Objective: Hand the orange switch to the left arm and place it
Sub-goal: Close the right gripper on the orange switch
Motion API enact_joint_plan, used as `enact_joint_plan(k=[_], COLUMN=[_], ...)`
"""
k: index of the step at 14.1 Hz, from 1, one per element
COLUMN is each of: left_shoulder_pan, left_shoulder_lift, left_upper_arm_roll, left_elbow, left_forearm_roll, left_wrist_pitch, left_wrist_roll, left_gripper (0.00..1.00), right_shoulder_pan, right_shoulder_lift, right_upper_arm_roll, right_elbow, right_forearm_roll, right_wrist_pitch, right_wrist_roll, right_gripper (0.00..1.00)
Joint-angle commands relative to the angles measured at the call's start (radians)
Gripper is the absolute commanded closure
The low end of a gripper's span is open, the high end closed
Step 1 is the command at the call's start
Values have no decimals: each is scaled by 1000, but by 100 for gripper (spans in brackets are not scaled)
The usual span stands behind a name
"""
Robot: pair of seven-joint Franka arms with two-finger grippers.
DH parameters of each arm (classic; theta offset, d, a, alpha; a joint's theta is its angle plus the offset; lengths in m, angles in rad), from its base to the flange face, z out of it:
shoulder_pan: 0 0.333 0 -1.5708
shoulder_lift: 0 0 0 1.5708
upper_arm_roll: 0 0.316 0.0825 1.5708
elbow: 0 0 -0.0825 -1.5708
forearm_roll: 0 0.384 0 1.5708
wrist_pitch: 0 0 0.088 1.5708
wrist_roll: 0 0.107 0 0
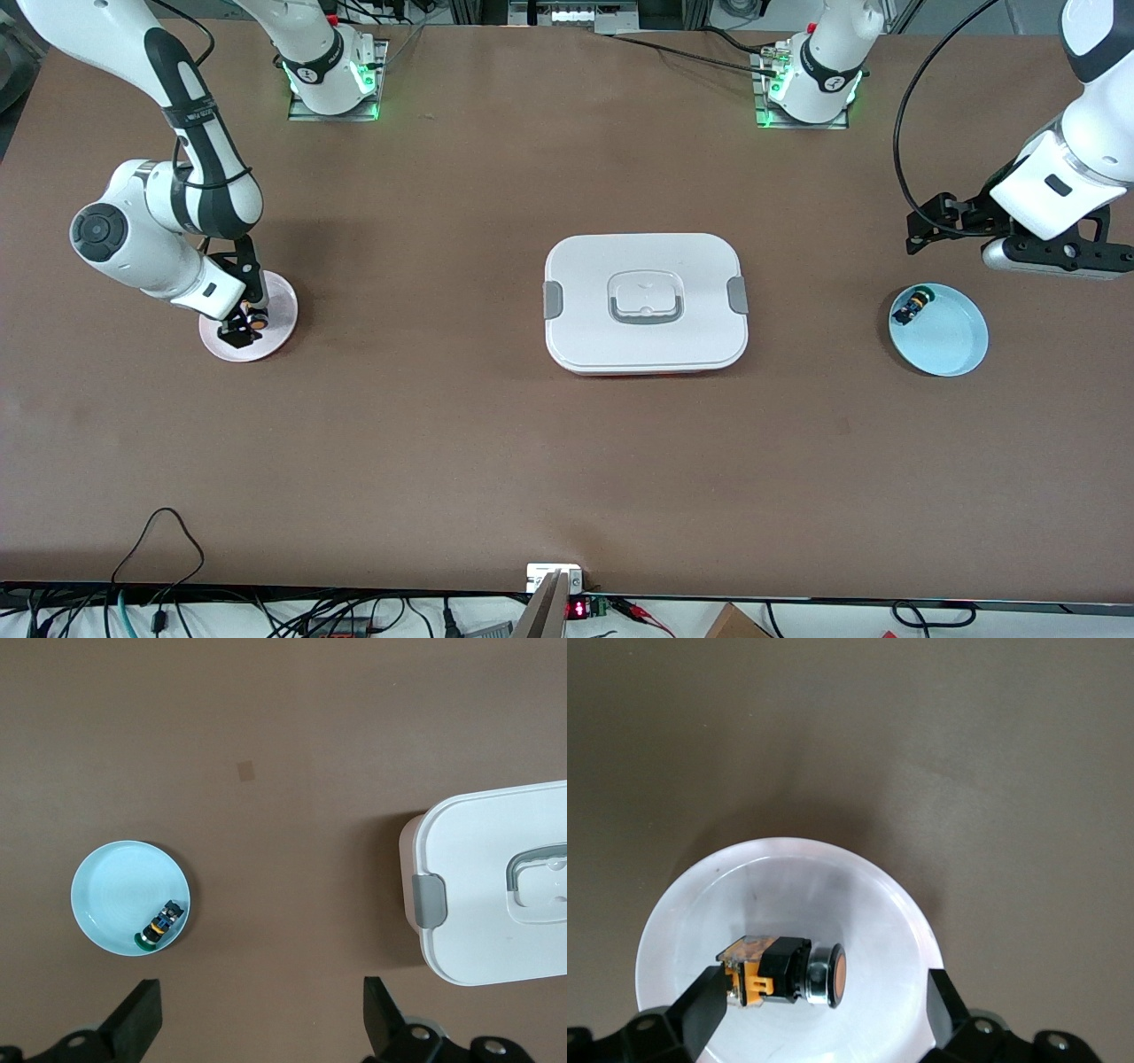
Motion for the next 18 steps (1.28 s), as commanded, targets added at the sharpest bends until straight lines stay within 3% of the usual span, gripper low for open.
enact_joint_plan(k=[1,8,18], left_shoulder_pan=[0,0,-2], left_shoulder_lift=[14,14,16], left_upper_arm_roll=[-4,-4,-4], left_elbow=[33,33,33], left_forearm_roll=[29,29,29], left_wrist_pitch=[-24,-24,-24], left_wrist_roll=[-12,-12,-12], left_gripper=[0,0,0], right_shoulder_pan=[-9,-84,-84], right_shoulder_lift=[-7,35,51], right_upper_arm_roll=[3,6,20], right_elbow=[-57,-87,-87], right_forearm_roll=[-6,-1,2], right_wrist_pitch=[106,155,167], right_wrist_roll=[-117,-164,-166], right_gripper=[0,0,0])
